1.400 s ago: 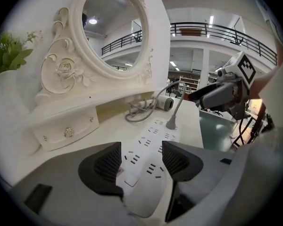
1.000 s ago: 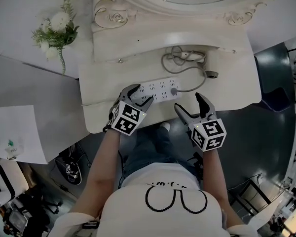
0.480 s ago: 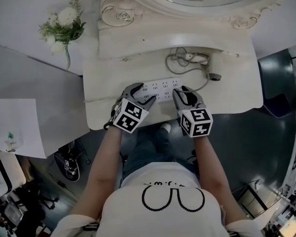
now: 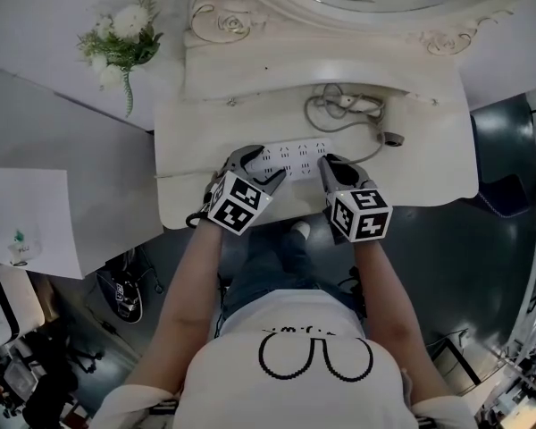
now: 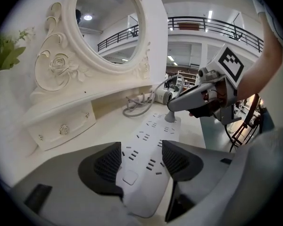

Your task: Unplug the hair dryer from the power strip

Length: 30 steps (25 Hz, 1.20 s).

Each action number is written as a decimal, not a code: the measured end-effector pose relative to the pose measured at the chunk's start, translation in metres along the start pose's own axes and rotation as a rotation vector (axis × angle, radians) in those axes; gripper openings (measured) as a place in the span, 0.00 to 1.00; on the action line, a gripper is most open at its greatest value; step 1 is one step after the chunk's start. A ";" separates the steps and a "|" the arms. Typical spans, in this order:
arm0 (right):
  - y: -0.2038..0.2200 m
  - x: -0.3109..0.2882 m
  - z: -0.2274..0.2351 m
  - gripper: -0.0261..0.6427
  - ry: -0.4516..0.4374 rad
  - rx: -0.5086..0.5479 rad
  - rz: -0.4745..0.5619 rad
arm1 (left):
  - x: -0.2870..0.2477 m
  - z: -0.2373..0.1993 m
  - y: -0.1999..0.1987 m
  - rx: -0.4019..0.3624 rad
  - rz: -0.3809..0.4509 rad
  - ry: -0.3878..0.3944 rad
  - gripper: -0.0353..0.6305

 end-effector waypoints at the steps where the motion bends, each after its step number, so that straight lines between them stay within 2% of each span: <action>1: -0.001 -0.001 -0.003 0.09 0.030 0.078 -0.018 | 0.000 0.000 -0.001 -0.001 -0.008 0.004 0.45; 2: -0.001 -0.002 -0.006 0.09 0.049 0.131 -0.032 | -0.001 0.000 -0.002 -0.002 -0.018 0.007 0.45; 4: -0.005 -0.006 -0.005 0.09 0.054 0.145 -0.041 | -0.002 -0.001 -0.004 0.004 -0.046 0.009 0.45; 9: -0.016 -0.011 0.006 0.10 -0.010 -0.057 -0.023 | -0.005 -0.003 -0.008 0.041 -0.084 -0.030 0.46; 12: -0.016 -0.007 0.007 0.10 -0.041 -0.068 -0.038 | -0.004 -0.002 -0.007 0.040 -0.068 -0.036 0.46; 14: -0.013 -0.004 0.002 0.10 -0.007 0.046 -0.054 | -0.004 -0.002 -0.007 0.033 -0.071 -0.026 0.46; 17: -0.010 -0.004 -0.011 0.10 0.081 0.321 -0.092 | -0.005 -0.001 -0.010 0.016 -0.088 -0.002 0.46; 19: -0.014 -0.006 -0.016 0.07 0.092 0.388 -0.099 | -0.006 -0.001 -0.011 0.009 -0.100 0.014 0.45; 21: -0.020 -0.009 -0.012 0.07 0.066 0.310 -0.087 | -0.007 -0.002 -0.012 0.011 -0.105 0.017 0.45; 24: -0.024 -0.008 0.004 0.07 -0.017 0.017 -0.042 | -0.007 -0.002 -0.011 0.027 -0.092 -0.008 0.45; 26: -0.024 -0.006 0.009 0.07 -0.051 -0.080 -0.020 | -0.007 -0.002 -0.010 0.030 -0.080 -0.018 0.45; 28: -0.021 -0.002 0.008 0.07 -0.038 -0.047 -0.015 | -0.008 -0.002 -0.010 0.021 -0.067 -0.014 0.45; 30: -0.014 0.003 0.001 0.07 0.015 0.099 -0.029 | -0.008 -0.001 -0.010 0.010 -0.064 -0.004 0.45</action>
Point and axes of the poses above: the fingertips, and each gripper's own axes: x backward along the fingers, z to its right, y out of its underside, the point moved 6 cm from there along x, backward along the fingers, and after that the axes turned 15 degrees about -x, right-handed, at the moved point
